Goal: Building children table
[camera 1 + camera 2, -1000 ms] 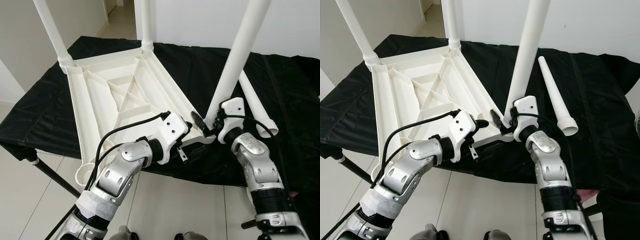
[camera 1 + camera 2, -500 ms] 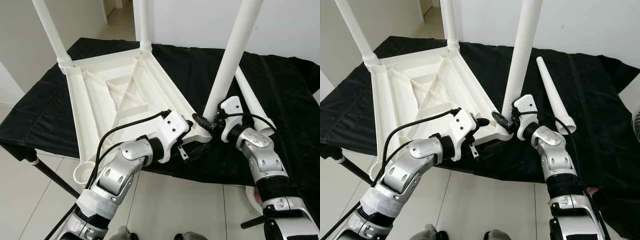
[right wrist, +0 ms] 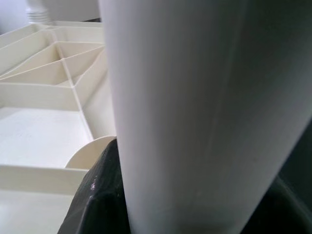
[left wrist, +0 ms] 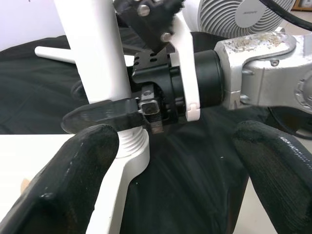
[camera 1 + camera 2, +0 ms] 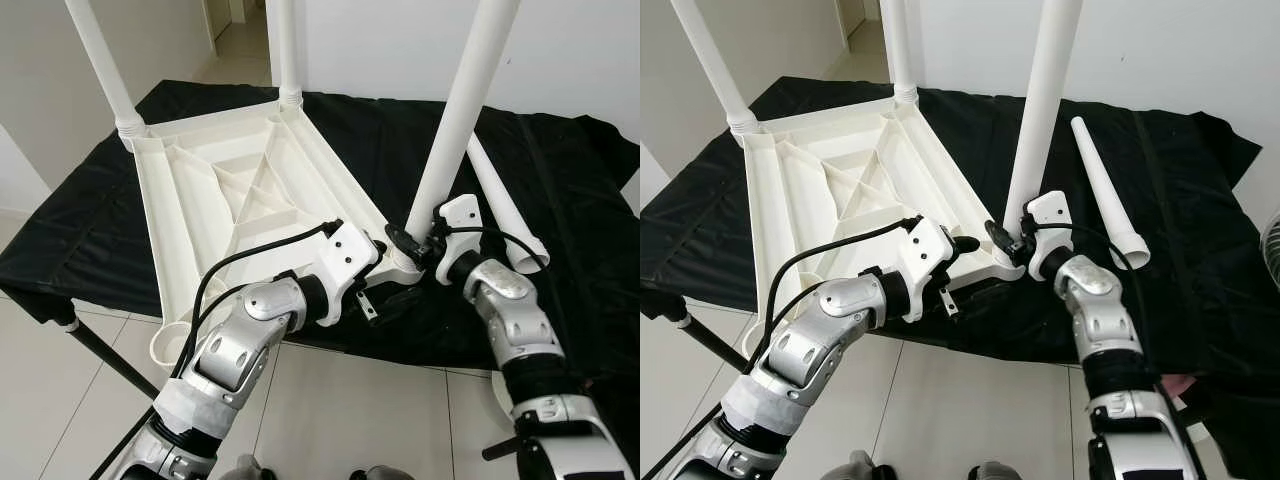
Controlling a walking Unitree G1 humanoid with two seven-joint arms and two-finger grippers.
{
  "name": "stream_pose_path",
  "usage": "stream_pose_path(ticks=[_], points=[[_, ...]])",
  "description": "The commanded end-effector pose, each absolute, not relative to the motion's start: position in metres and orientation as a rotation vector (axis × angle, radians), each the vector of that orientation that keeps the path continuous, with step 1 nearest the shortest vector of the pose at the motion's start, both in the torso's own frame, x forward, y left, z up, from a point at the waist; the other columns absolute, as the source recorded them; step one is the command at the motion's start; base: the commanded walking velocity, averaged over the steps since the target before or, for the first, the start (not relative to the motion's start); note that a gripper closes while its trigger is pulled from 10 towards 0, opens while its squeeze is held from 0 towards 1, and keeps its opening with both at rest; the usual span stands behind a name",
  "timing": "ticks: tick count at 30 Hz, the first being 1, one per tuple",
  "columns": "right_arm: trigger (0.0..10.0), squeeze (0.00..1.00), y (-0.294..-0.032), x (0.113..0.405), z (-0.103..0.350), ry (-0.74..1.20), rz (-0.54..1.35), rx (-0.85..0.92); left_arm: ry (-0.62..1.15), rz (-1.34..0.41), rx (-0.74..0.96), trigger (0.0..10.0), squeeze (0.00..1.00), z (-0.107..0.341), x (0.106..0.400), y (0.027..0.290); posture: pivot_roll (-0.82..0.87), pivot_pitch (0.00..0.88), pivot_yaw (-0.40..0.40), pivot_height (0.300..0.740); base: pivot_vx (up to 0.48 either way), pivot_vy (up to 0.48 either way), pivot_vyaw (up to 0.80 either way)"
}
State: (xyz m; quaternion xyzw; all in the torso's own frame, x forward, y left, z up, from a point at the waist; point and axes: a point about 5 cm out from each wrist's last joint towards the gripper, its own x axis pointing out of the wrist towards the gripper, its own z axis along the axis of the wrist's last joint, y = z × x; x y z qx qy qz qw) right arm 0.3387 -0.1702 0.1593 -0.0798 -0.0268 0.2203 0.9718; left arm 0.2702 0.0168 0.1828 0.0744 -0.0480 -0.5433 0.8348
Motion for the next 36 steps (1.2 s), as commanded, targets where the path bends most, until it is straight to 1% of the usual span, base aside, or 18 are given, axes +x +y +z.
stream_pose_path(ticks=[1,2,5,6,11,12,13,15,17,20,31,32,36], points=[[10.0,0.00,-0.168,0.334,0.144,0.021,0.381,-0.138,-0.108,-1.131,0.170,10.0,0.00,0.182,0.271,0.018,-0.10,0.045,0.038,0.740,0.000,0.000,0.00],[10.0,0.00,-0.166,0.333,0.144,0.016,0.330,-0.102,-0.107,-1.132,0.170,10.0,0.00,0.182,0.271,0.018,-0.11,0.043,0.037,0.740,0.000,0.000,0.00],[10.0,0.00,-0.164,0.331,0.144,0.013,0.282,-0.071,-0.107,-1.133,0.170,10.0,0.00,0.181,0.271,0.018,-0.11,0.043,0.037,0.740,0.000,0.000,0.00],[10.0,0.00,-0.162,0.328,0.144,0.007,0.226,-0.052,-0.106,-1.134,0.169,10.0,0.00,0.181,0.270,0.017,-0.11,0.043,0.037,0.740,0.000,0.000,0.00],[10.0,0.00,-0.158,0.324,0.144,0.003,0.183,-0.038,-0.105,-1.136,0.169,10.0,0.00,0.181,0.270,0.017,-0.11,0.039,0.035,0.740,0.000,0.000,0.00],[10.0,0.00,-0.156,0.318,0.144,-0.014,0.074,-0.043,-0.104,-1.139,0.169,10.0,0.00,0.180,0.270,0.017,-0.11,0.039,0.035,0.740,0.000,0.000,0.00],[10.0,0.00,-0.156,0.318,0.144,-0.014,0.074,-0.043,-0.104,-1.139,0.169,10.0,0.00,0.180,0.270,0.017,-0.11,0.039,0.035,0.740,0.000,0.000,0.00],[10.0,0.00,-0.148,0.304,0.140,-0.012,-0.102,-0.008,-0.103,-1.141,0.169,10.0,0.00,0.179,0.270,0.016,-0.12,0.035,0.026,0.740,0.000,0.000,0.00],[10.0,0.00,-0.143,0.300,0.139,-0.005,-0.135,0.006,-0.103,-1.141,0.169,10.0,0.00,0.179,0.270,0.016,-0.12,0.035,0.026,0.740,0.000,0.000,0.00],[10.0,0.00,-0.139,0.299,0.138,0.002,-0.125,0.013,-0.104,-1.140,0.169,10.0,0.00,0.179,0.270,0.016,-0.12,0.035,0.026,0.740,0.000,0.000,0.00],[10.0,0.00,-0.144,0.302,0.148,-0.037,-0.112,0.012,-0.103,-1.147,0.169,10.0,0.00,0.179,0.270,0.015,-0.12,0.033,0.029,0.740,0.000,0.000,0.00],[10.0,1.00,-0.145,0.303,0.151,-0.054,-0.091,0.012,-0.103,-1.145,0.169,10.0,0.00,0.179,0.270,0.016,-0.12,0.037,0.026,0.740,0.000,0.000,0.00],[10.0,1.00,-0.146,0.305,0.156,-0.072,-0.046,0.026,-0.098,-1.140,0.168,10.0,0.00,0.177,0.270,0.017,-0.12,0.041,0.025,0.740,0.000,0.000,0.00]])
